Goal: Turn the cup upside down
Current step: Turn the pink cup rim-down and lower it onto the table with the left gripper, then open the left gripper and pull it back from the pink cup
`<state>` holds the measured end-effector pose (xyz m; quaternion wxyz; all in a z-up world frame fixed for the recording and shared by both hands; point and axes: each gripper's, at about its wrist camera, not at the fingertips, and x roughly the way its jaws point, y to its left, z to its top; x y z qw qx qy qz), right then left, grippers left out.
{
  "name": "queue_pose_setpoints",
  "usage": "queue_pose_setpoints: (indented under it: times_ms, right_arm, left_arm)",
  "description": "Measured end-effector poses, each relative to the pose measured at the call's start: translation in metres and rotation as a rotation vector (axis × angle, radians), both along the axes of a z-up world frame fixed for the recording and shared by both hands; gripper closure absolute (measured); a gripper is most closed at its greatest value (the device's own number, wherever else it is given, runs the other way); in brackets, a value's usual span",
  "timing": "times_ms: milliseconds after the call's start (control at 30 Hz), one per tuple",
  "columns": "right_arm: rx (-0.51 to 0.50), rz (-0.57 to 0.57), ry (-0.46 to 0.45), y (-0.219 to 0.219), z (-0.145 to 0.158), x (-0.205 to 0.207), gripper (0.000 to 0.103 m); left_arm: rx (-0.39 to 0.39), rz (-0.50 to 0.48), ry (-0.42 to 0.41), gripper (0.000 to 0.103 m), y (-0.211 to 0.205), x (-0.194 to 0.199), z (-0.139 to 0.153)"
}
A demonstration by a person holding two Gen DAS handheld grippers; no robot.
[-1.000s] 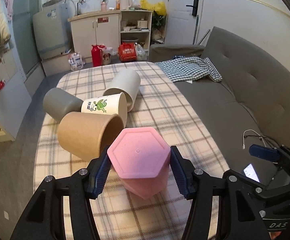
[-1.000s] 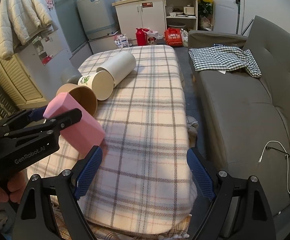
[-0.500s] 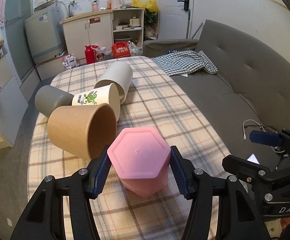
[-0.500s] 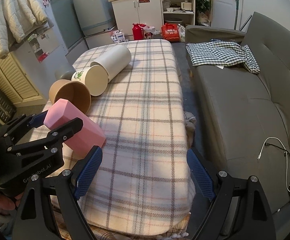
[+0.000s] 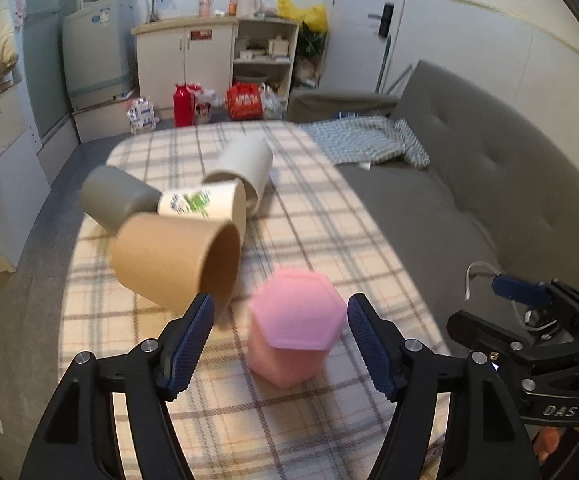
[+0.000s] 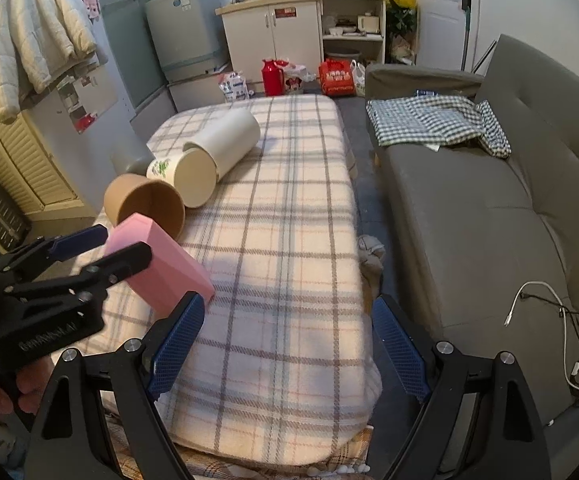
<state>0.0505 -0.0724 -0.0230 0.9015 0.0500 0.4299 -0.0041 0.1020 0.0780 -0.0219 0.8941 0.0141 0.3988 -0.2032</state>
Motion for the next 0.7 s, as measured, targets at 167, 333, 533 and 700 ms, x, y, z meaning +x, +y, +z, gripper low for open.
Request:
queue_pose_setpoints:
  times_ms: [167,333,533,700]
  right_arm:
    - [-0.015,0.009,-0.034,0.008,0.015,-0.007,0.017]
    - [-0.029,0.020,-0.078,0.023,0.029,-0.018,0.017]
    - [-0.028,0.046,-0.131,0.046,0.030,-0.034,0.017]
    - [-0.027,0.044,-0.164,0.060,0.019,-0.048,0.017]
  left_arm:
    - [-0.070,0.022,-0.055,0.031,0.022,-0.009,0.027]
    - [-0.108,0.047,-0.107,0.030,0.046,-0.023,0.042]
    - [-0.107,0.055,-0.143,0.030,0.070,-0.040,0.041]
    - [-0.064,0.039,-0.191,0.025,0.081,-0.062,0.032]
